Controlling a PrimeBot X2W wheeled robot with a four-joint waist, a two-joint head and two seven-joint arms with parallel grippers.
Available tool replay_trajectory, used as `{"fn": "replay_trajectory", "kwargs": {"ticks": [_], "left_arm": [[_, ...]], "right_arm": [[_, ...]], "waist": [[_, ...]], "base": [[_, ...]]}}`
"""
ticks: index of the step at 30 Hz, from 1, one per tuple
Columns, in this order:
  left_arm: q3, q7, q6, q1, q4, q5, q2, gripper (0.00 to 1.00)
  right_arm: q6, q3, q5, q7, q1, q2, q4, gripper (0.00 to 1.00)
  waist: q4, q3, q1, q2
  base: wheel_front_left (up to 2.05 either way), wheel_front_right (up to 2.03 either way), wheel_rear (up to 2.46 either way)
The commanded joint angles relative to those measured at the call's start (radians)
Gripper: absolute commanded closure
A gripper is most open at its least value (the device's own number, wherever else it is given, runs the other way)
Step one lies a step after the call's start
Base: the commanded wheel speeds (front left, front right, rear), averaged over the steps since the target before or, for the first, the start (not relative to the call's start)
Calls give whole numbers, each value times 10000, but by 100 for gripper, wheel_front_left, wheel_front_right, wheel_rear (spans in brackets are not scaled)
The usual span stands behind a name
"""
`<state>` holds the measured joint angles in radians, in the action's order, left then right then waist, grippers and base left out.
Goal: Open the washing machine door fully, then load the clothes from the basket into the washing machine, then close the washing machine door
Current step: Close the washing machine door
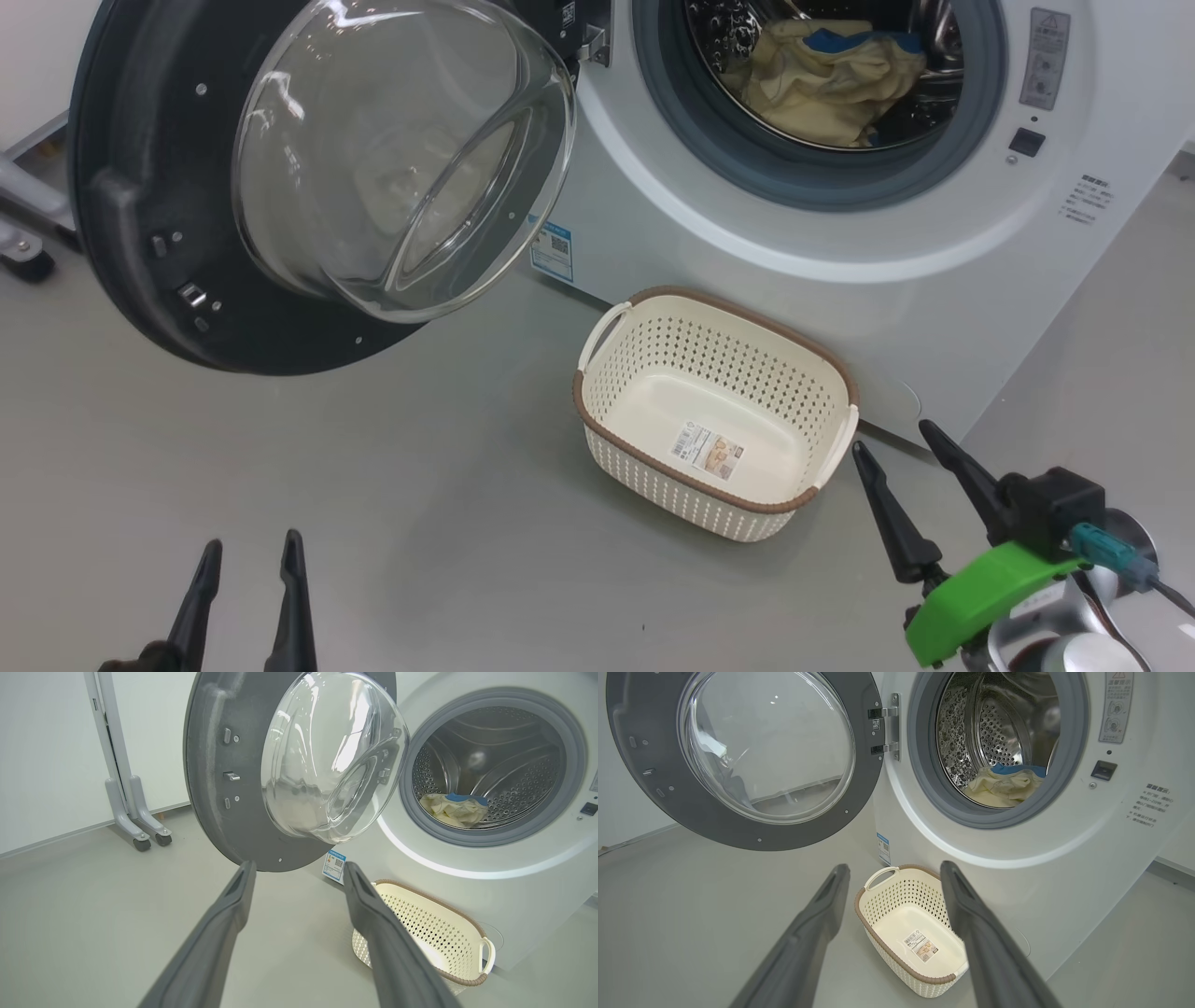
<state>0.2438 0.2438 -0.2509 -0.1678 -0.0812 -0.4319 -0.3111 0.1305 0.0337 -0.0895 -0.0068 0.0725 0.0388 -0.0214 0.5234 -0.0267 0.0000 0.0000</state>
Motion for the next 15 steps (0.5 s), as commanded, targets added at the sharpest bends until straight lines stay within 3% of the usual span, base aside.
{"fn": "replay_trajectory", "kwargs": {"ticks": [1, 7, 8, 9, 10, 11, 15], "left_arm": [[-467, 110, -1245, 363, -390, -64, -66, 0], [-580, 102, -1270, 452, -490, -263, 41, 0], [-610, 103, -1271, 484, -524, -322, 74, 11], [-663, 101, -1285, 523, -564, -408, 125, 57], [-704, 92, -1297, 567, -598, -459, 142, 70], [-748, 94, -1292, 621, -649, -507, 153, 100], [-1024, 86, -1269, 917, -848, -807, 215, 100]], "right_arm": [[2, 179, 20, 26, -528, 114, -313, 0], [2, 86, 25, 36, -457, 114, -371, 0], [2, 73, 28, 42, -444, 114, -386, 0], [2, 59, 29, 48, -432, 114, -405, 0], [2, 49, 30, 51, -420, 114, -423, 0], [2, 36, 31, 58, -407, 114, -443, 0], [2, -30, 46, 93, -375, 114, -532, 0]], "waist": [[-12, 4, 0, 0], [-34, 13, 0, 0], [-36, 11, 0, 0], [-38, 8, 0, 0], [-41, 8, 0, 0], [-44, 3, 0, 0], [-52, -43, 0, 0]], "base": [[0, 0, 0], [0, 0, 0], [0, 0, 0], [0, 0, 0], [0, 0, 0], [0, 0, 0], [0, 0, 0]]}}
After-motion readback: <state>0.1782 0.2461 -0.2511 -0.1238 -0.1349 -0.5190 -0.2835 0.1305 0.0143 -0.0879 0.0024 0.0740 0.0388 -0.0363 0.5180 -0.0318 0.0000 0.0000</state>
